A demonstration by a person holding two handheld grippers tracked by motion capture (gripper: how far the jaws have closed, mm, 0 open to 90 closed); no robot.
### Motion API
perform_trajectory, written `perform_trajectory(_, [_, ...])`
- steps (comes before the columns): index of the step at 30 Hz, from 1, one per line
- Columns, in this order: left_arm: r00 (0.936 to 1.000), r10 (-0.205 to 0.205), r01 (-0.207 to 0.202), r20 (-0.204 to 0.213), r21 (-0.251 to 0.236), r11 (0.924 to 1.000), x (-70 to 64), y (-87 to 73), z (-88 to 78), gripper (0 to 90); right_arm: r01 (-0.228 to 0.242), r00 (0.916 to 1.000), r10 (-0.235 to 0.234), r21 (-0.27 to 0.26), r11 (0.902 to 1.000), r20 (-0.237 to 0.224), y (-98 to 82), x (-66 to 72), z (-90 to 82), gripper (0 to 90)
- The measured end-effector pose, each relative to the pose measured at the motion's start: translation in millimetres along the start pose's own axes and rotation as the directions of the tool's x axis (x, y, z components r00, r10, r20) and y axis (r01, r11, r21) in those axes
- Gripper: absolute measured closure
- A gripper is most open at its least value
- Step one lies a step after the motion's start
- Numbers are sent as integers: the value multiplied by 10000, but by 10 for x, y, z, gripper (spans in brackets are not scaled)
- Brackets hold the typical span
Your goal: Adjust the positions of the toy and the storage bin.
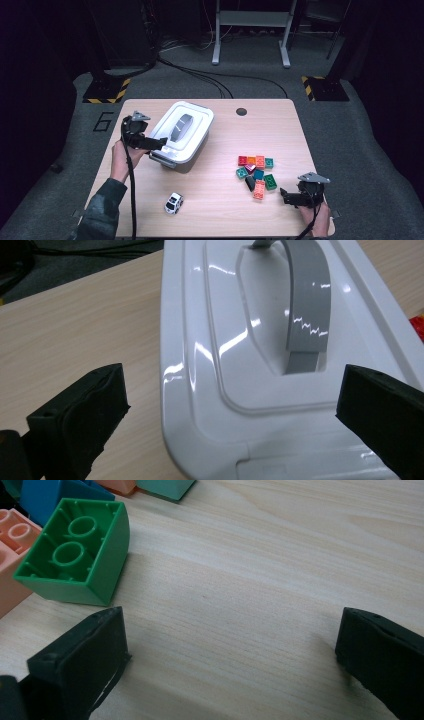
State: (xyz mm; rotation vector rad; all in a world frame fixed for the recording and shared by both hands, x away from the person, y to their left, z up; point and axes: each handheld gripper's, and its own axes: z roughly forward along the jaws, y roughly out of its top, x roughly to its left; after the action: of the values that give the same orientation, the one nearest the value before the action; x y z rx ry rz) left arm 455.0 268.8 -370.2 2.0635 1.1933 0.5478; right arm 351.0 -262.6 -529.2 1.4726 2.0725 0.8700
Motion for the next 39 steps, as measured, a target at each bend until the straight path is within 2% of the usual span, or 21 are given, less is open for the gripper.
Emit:
perform_trajectory(2, [9999,151,-151,46,-54,9999,-64,125,54,0,-1,10000,1,-1,10000,1,-1,0,-1,0])
perform_trajectory(6, [9981,596,-598,168,131,9981,-145,246,132,0,1,10000,-1,0,10000,2,0,0,-1,0])
perform_trajectory(12, [9963,845,-850,182,279,9960,-280,387,333,2,0,10000,0,1,10000,0,0,-1,0,0])
perform_trajectory(14, [9957,906,-912,201,317,9953,-316,429,394,28,-1,10000,1,-1,10000,1,0,0,-1,0])
perform_trajectory(16, [9940,1090,-1091,44,302,9936,-352,450,428,86,2,10000,-2,0,10000,0,0,-1,0,0])
perform_trajectory(18, [9927,1207,-1203,-90,362,9921,-392,464,480,178,3,10000,-3,0,10000,-3,0,-1,0,0])
perform_trajectory(20, [9928,1189,-1181,-164,422,9921,-414,467,526,296,4,10000,-4,0,10000,-5,0,-1,0,0])
perform_trajectory(22, [9923,1215,-1201,-221,553,9912,-431,474,562,369,6,10000,-6,4,10000,-10,0,-2,0,0])
perform_trajectory(24, [9925,1219,-1211,-114,534,9912,-454,478,581,480,6,10000,-6,1,10000,-16,0,-2,0,0])
perform_trajectory(27, [9938,1092,-1081,-214,477,9930,-499,480,601,635,13,10000,-13,-3,10000,-17,1,-4,0,0])
perform_trajectory(32, [9987,505,-507,83,340,9981,-499,479,605,662,12,10000,-12,-12,10000,-38,0,-6,1,0])
perform_trajectory(36, [9987,509,-510,72,195,9985,-554,482,617,667,12,10000,-12,-24,10000,-55,1,-7,2,0])
perform_trajectory(39, [9991,367,-370,209,136,9992,-570,488,635,668,11,10000,-11,-28,10000,-50,0,-7,2,0])
